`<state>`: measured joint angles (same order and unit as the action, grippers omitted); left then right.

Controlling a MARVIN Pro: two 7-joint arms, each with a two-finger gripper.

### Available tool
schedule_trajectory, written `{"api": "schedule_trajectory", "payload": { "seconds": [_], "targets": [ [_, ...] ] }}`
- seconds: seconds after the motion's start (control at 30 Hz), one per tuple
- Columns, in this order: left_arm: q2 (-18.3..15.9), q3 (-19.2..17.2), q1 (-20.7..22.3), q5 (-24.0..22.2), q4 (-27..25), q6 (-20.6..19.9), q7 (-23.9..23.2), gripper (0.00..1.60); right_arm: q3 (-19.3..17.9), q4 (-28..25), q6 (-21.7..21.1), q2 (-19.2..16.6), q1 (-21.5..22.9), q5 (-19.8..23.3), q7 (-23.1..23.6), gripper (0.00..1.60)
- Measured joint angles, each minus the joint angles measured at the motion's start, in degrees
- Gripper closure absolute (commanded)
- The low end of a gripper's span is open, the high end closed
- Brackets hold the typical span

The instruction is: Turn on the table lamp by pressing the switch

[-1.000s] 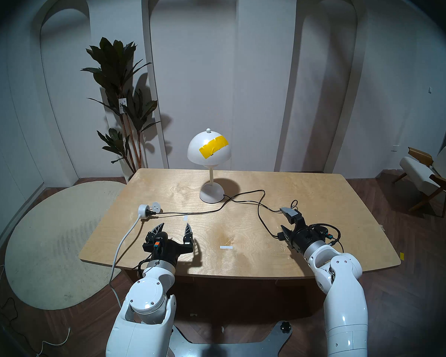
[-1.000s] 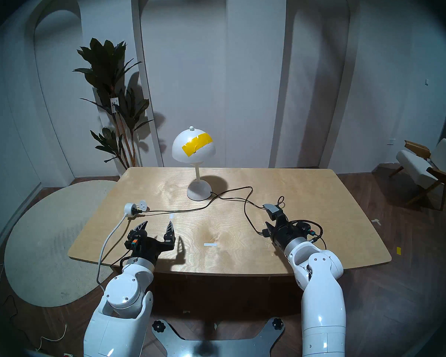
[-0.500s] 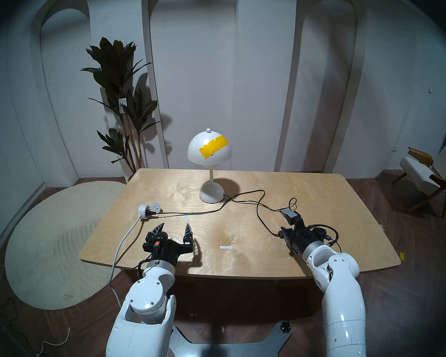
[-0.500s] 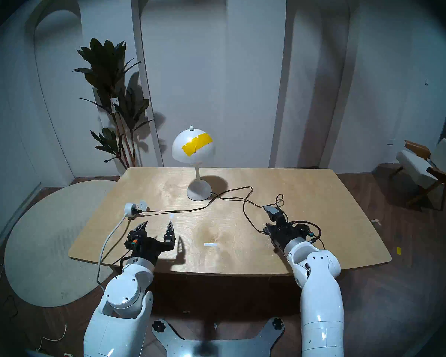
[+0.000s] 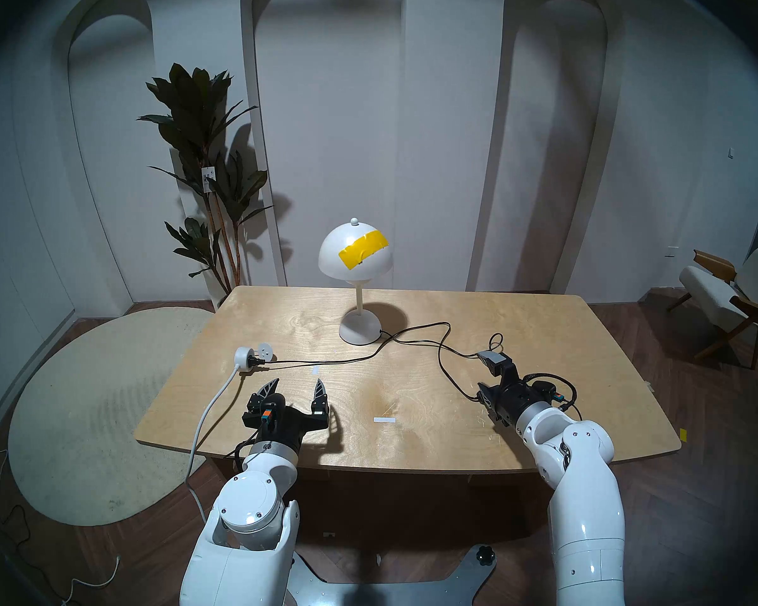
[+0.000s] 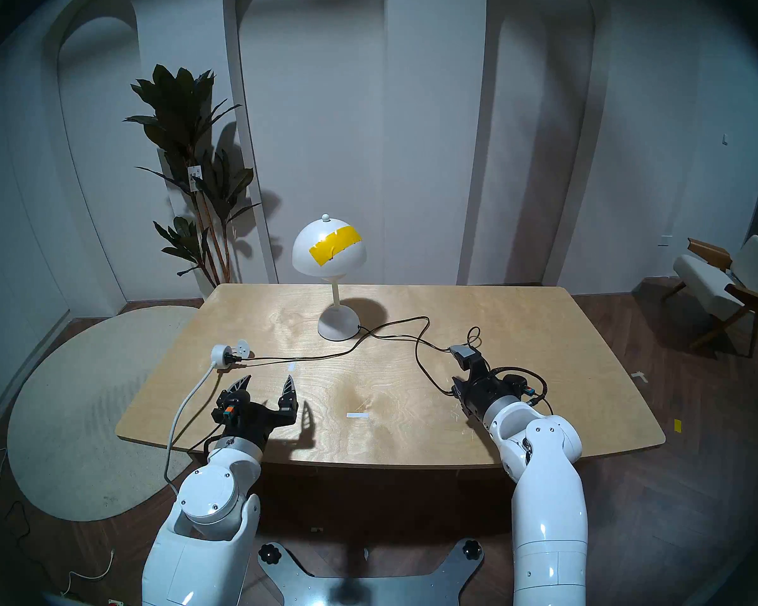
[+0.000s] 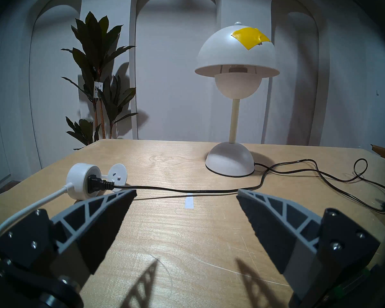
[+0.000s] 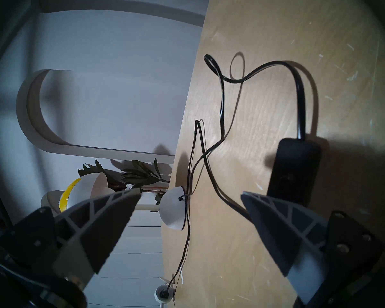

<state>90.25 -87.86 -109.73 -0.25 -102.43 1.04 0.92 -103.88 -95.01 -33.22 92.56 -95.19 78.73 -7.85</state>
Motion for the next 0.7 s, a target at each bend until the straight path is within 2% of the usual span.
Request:
{"api": "schedule_trajectory", "payload": {
  "seconds": [0.33,0.7],
  "targets": [
    [0.0,0.0,0.0,0.0,0.0,0.0,0.0,0.00,0.2,-3.3,-1.3,0.1,0.4,2.3,-2.3,0.00],
    [0.0,0.0,0.0,0.0,0.0,0.0,0.0,0.00,-3.4,-4.5,-3.1,-0.8,-1.5,4.1,-2.4,0.00]
  ]
}}
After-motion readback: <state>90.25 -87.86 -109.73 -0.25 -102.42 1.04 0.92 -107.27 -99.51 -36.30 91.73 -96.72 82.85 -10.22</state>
